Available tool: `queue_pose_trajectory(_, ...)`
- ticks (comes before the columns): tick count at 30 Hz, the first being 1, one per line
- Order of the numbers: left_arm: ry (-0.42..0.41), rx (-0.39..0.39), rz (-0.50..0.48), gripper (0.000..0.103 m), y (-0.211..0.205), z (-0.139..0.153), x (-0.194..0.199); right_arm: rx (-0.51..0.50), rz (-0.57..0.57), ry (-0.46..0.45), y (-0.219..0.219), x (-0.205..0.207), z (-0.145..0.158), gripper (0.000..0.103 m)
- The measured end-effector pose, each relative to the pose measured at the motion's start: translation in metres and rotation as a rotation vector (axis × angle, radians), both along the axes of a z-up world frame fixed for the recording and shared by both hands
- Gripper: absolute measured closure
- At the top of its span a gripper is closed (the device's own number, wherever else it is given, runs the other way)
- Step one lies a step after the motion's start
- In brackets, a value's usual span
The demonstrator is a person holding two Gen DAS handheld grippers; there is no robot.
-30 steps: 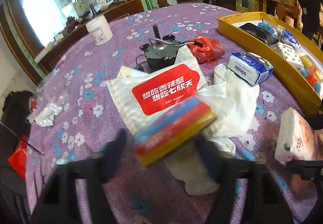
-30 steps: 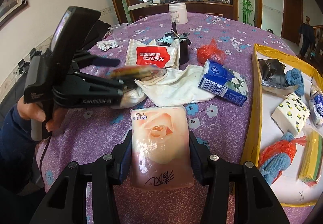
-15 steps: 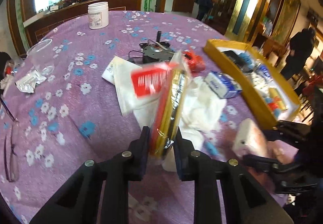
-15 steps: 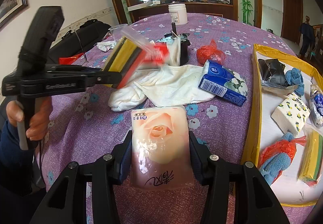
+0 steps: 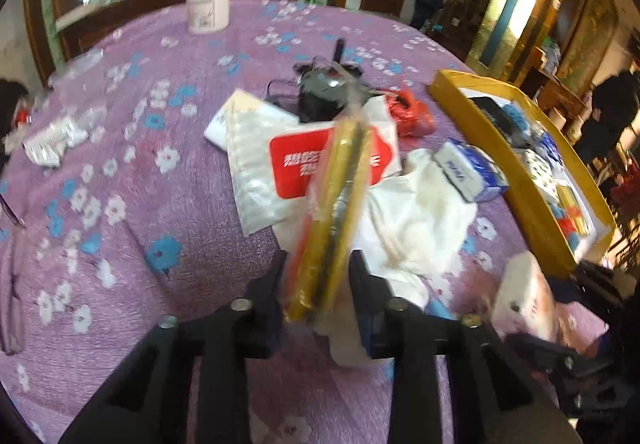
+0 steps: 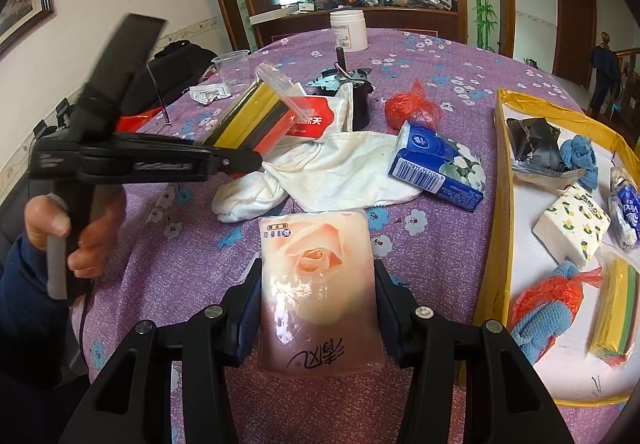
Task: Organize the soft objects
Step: 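Carry the stick bag with the left tool while the right tool carries the pink pack to the tray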
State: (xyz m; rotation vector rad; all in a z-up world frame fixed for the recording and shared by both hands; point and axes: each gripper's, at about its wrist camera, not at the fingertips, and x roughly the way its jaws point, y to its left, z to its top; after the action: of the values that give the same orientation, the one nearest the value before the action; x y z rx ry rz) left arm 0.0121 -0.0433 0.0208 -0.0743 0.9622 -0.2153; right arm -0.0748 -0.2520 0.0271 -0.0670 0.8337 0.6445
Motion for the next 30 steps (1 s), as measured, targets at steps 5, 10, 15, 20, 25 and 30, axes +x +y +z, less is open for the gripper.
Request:
queue_pose_trajectory(5, -0.041, -0.039, 0.008, 0.086, 0.006, 0.011, -0.014, 0.002, -0.002, -0.001, 0.0, 0.0, 0.0, 0.049)
queue_pose_trajectory(10, -0.081, -0.103, -0.02, 0.086, 0.003, 0.031, -0.025, 0.023, -0.04, -0.027, -0.007, -0.002, 0.006, 0.049)
queue_pose_trajectory(15, -0.102, -0.125, -0.082, 0.086, -0.02, 0.047, -0.027, 0.08, -0.081, -0.062, -0.025, -0.005, 0.027, 0.049)
queue_pose_trajectory(20, -0.107, -0.14, -0.16, 0.086, -0.059, 0.057, -0.023, 0.122, -0.169, -0.103, -0.057, -0.002, 0.045, 0.049)
queue_pose_trajectory(25, -0.093, -0.134, -0.245, 0.086, -0.108, 0.058, -0.016, 0.155, -0.297, -0.095, -0.1, 0.007, 0.049, 0.049)
queue_pose_trajectory(30, -0.068, -0.13, -0.323, 0.086, -0.158, 0.057, -0.008, 0.16, -0.43, -0.089, -0.141, 0.017, 0.053, 0.049)
